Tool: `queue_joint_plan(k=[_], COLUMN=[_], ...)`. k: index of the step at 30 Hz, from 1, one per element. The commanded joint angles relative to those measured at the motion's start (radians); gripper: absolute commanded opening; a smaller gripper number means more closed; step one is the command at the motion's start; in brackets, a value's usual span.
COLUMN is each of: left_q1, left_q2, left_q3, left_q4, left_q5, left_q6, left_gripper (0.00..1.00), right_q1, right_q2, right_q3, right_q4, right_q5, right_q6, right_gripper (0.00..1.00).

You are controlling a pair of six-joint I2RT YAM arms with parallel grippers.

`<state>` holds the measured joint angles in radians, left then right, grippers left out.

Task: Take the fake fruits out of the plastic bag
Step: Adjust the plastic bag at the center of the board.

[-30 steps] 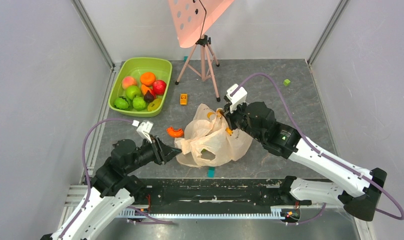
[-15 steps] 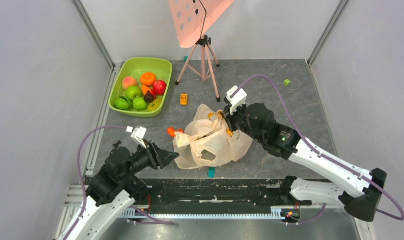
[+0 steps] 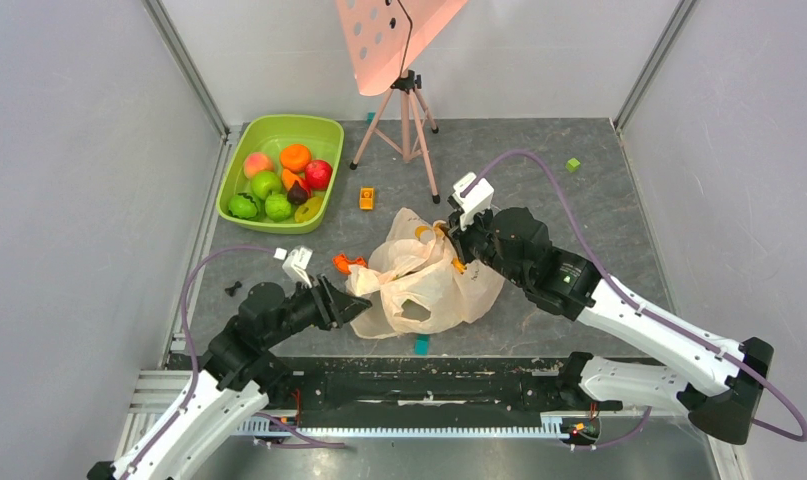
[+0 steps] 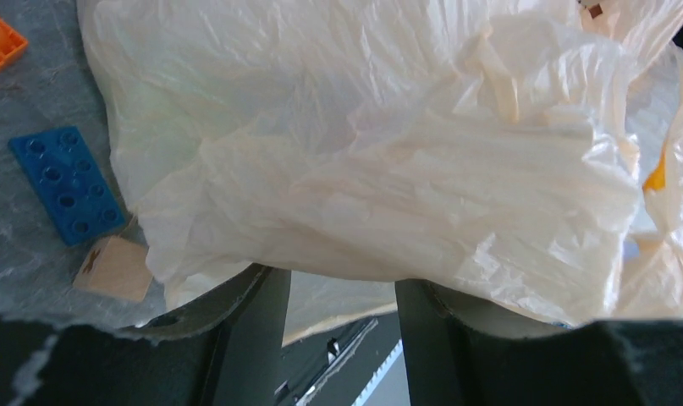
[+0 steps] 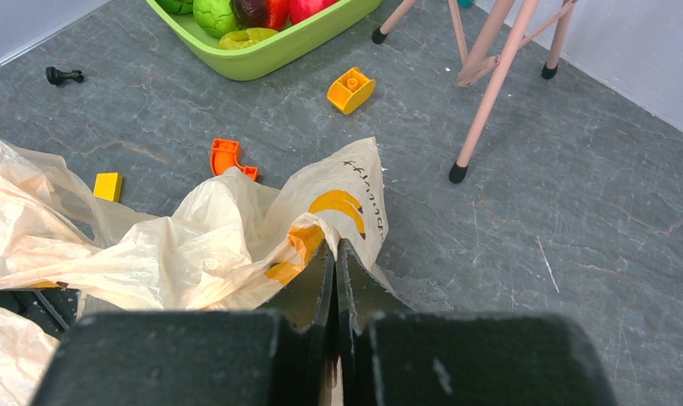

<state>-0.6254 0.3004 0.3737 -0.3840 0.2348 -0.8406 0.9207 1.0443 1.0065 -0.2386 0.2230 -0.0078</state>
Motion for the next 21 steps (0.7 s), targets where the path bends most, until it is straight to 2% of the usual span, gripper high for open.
queue_joint_plan(k=[1, 5, 8, 13, 16, 19, 21], left_q1=[-0.051, -0.199, -0.322, -0.398, -0.414, -0.416, -0.417], left_q2=[0.136, 0.309, 0.434, 0.56, 0.577, 0.587, 0.6], left_q3=[-0.019, -0.009, 0.019, 0.009, -0.008, -0.009, -0.002], left_q4=[0.269, 0.38, 0.436, 0.518, 0.53, 0.528, 0.528], left_q5=[-0.041, -0.17, -0.307, -0.424, -0.469, -0.483, -0.485], left_q6=[-0.039, -0.002, 0.027, 0.01, 0.006, 0.019, 0.029], left_gripper=[0.55, 0.55, 0.55, 0.59, 0.6, 0.61, 0.61], right_q1=[0.003, 0.003, 0.003, 0.018, 0.056, 0.083, 0.089], right_q2=[-0.024, -0.035, -0.057, -0.135, -0.19, -0.224, -0.246], right_q3=[-0.026, -0.055, -0.09, -0.236, -0.326, -0.355, -0.338], right_q4=[0.046, 0.06, 0.08, 0.182, 0.23, 0.207, 0.173], right_q5=[0.002, -0.019, -0.093, -0.274, -0.285, -0.246, -0.208], right_q6=[0.006, 0.006, 0.004, -0.001, -0.01, -0.017, -0.02], right_gripper=[0.0, 0.0, 0.0, 0.03, 0.16, 0.44, 0.55])
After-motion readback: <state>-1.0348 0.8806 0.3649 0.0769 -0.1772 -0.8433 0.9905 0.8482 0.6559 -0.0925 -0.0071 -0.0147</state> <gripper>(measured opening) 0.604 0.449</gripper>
